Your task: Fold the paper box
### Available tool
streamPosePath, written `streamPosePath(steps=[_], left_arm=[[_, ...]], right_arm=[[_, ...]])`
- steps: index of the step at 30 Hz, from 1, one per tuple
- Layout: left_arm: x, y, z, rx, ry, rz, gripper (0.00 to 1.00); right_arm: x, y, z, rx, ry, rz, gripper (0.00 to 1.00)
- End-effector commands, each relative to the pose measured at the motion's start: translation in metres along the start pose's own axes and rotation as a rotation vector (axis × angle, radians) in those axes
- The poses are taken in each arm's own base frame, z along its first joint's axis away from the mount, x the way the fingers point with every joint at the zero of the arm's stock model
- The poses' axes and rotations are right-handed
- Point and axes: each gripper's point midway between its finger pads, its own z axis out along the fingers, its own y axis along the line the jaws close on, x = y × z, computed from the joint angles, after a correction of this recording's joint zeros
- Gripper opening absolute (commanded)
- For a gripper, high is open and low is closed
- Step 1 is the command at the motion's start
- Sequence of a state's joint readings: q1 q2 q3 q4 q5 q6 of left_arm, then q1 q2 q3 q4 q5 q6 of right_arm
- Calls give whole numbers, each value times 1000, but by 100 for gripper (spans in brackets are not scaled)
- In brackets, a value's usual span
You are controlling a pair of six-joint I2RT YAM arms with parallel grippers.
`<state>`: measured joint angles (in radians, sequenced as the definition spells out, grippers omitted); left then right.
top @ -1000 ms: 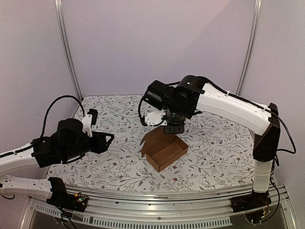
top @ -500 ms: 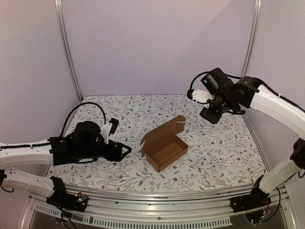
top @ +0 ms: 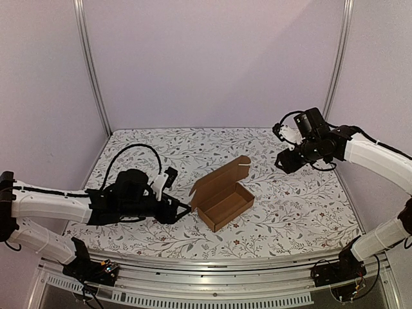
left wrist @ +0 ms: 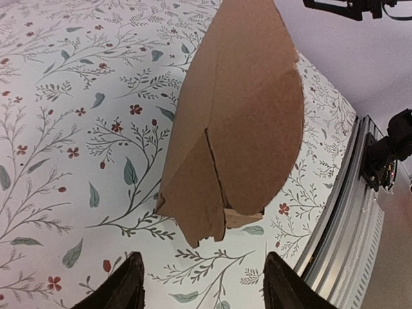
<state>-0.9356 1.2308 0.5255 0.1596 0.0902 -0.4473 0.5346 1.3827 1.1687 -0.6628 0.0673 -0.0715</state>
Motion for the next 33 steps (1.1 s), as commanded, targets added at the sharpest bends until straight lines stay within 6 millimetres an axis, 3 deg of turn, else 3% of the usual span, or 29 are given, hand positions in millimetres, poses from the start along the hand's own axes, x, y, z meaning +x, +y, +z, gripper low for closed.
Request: streamPosePath(steps=[1, 18, 33], left_arm=[[-12, -1, 8, 1, -69, 58, 59], [-15, -6, 28, -19, -81, 95, 35], [-16, -10, 32, -14, -81, 109, 3]], right_arm=[[-17, 16, -3, -105, -91, 59, 54], [-12, 20, -2, -148, -101, 68, 54], [-5, 24, 3, -171, -88, 70, 53]])
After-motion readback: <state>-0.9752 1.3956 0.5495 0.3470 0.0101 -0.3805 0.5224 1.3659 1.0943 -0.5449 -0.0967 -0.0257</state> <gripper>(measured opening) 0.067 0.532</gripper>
